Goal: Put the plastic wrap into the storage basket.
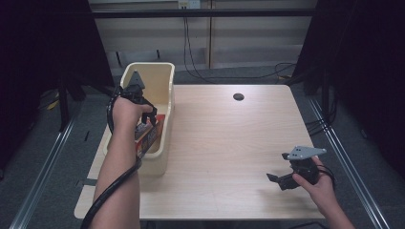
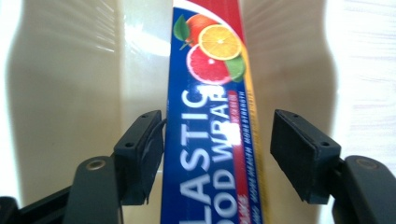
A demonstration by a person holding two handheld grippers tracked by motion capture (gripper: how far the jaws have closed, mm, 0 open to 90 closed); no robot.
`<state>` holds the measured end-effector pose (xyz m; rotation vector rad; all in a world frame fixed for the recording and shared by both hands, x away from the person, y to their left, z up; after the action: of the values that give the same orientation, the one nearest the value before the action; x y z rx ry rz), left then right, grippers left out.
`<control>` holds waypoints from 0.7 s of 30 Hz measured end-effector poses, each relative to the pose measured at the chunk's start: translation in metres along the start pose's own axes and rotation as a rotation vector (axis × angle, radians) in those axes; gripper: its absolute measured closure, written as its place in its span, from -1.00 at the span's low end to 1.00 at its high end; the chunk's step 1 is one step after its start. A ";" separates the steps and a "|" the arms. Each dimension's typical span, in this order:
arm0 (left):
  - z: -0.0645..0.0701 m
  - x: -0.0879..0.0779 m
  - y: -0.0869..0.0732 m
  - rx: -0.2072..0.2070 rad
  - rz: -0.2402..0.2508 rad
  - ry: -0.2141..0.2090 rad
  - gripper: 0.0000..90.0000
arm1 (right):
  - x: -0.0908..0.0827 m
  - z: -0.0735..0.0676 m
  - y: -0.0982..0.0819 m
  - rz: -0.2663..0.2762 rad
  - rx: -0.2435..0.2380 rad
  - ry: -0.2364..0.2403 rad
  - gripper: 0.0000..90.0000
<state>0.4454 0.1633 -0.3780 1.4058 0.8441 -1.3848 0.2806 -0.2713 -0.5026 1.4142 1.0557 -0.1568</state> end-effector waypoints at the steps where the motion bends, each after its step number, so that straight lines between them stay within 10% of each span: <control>1: 0.000 -0.004 0.001 0.004 0.014 0.008 -0.25 | 0.000 -0.001 0.000 0.000 0.003 0.004 -0.94; 21: 0.047 -0.030 0.018 0.135 0.193 -0.069 -0.42 | -0.005 -0.003 0.002 0.018 0.000 -0.002 -0.94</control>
<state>0.4438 0.1180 -0.3410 1.4913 0.5636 -1.3526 0.2776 -0.2713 -0.4973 1.4223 1.0412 -0.1451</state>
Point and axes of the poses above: each handheld gripper's, and its own axes: x roughly forward along the jaws, y roughly out of its top, z roughly to its right, the point moved 6 cm from there along x, roughly forward along the jaws, and after that the axes turned 15 degrees about x, right-handed, at the moved point
